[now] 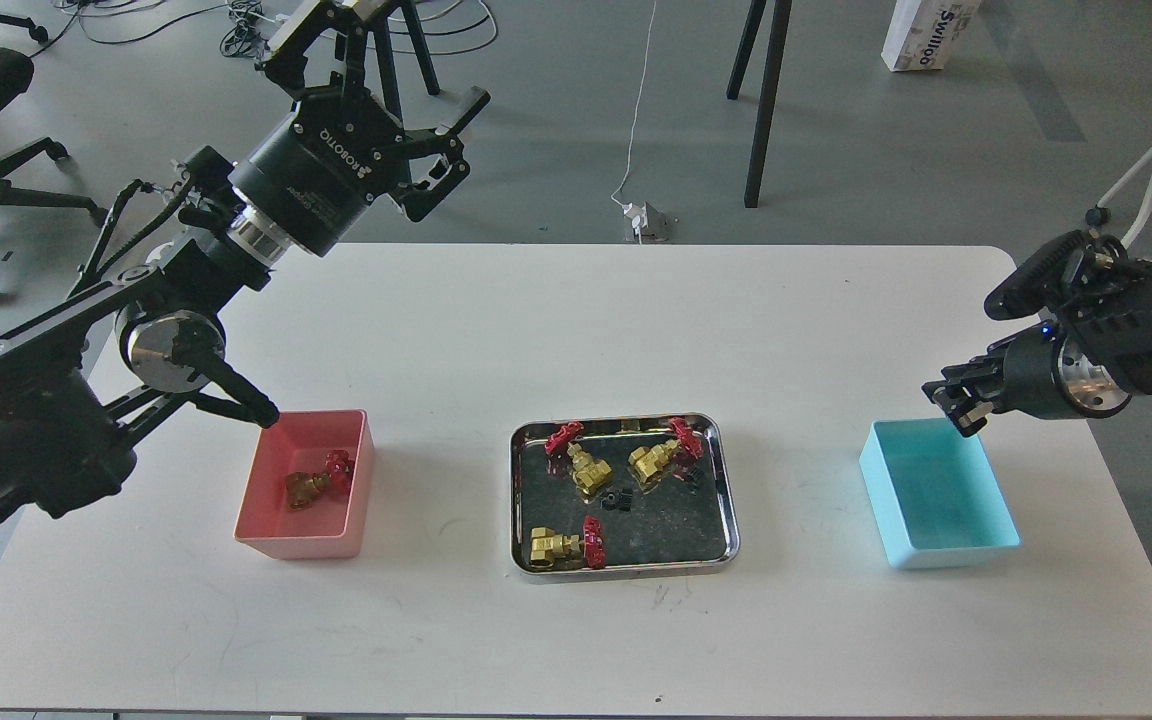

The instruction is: Place valve in pink box and gear in blue box

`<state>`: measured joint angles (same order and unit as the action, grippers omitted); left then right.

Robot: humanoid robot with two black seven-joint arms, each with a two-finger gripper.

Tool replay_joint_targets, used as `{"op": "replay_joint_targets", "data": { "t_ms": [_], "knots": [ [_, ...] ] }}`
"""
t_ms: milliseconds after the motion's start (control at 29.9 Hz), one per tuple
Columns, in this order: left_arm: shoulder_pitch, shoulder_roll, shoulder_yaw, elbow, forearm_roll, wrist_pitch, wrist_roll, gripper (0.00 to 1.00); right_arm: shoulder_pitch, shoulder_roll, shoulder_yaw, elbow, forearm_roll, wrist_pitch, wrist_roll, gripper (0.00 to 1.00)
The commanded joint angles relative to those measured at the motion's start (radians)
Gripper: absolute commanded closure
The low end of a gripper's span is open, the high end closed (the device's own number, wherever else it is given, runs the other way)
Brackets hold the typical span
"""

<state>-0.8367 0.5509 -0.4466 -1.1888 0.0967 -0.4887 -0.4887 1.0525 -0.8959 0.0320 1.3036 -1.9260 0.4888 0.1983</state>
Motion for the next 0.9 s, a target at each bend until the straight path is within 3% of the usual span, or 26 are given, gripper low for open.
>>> {"op": "replay_joint_targets", "data": {
  "t_ms": [0,67,134,167,201,435,636,703,770,871],
  "knots": [
    [0.001,0.003,0.0,-0.002,0.0,0.0,0.0,0.08,-0.029,-0.001,0.002,0.0,0.001,0.0,0.0,0.78],
    [0.001,0.004,0.0,-0.002,0.0,0.0,0.0,0.08,-0.037,-0.001,0.002,0.0,0.002,0.0,-0.002,0.72],
    [0.001,0.004,0.0,0.0,0.0,0.0,0.0,0.08,-0.042,0.0,0.005,-0.004,0.005,0.0,-0.002,0.5],
    [0.001,0.003,0.0,0.0,0.0,0.0,0.0,0.08,-0.043,-0.001,0.012,-0.004,0.016,0.0,-0.003,0.31],
    [0.001,0.001,0.0,0.0,0.0,0.0,0.0,0.08,-0.048,-0.001,0.02,-0.004,0.047,0.0,-0.008,0.03],
    [0.004,-0.006,0.0,0.0,0.0,0.0,0.0,0.08,-0.054,-0.005,0.176,-0.046,0.364,0.0,-0.023,0.0],
    [-0.004,-0.002,0.0,0.061,0.0,0.0,0.0,0.08,-0.066,0.009,0.273,-0.164,1.093,-0.006,-0.014,0.0],
    [-0.015,-0.008,-0.003,0.125,-0.002,0.0,0.0,0.08,-0.066,0.011,0.314,-0.172,1.346,-0.059,-0.007,0.0],
    [-0.022,-0.048,-0.009,0.199,0.0,0.0,0.0,0.08,-0.068,0.012,0.364,-0.173,1.578,-0.075,0.019,0.0],
    [-0.044,-0.133,-0.038,0.352,-0.002,0.0,0.0,0.07,-0.068,0.038,0.42,-0.173,1.83,-0.073,0.111,0.0]
  ]
}}
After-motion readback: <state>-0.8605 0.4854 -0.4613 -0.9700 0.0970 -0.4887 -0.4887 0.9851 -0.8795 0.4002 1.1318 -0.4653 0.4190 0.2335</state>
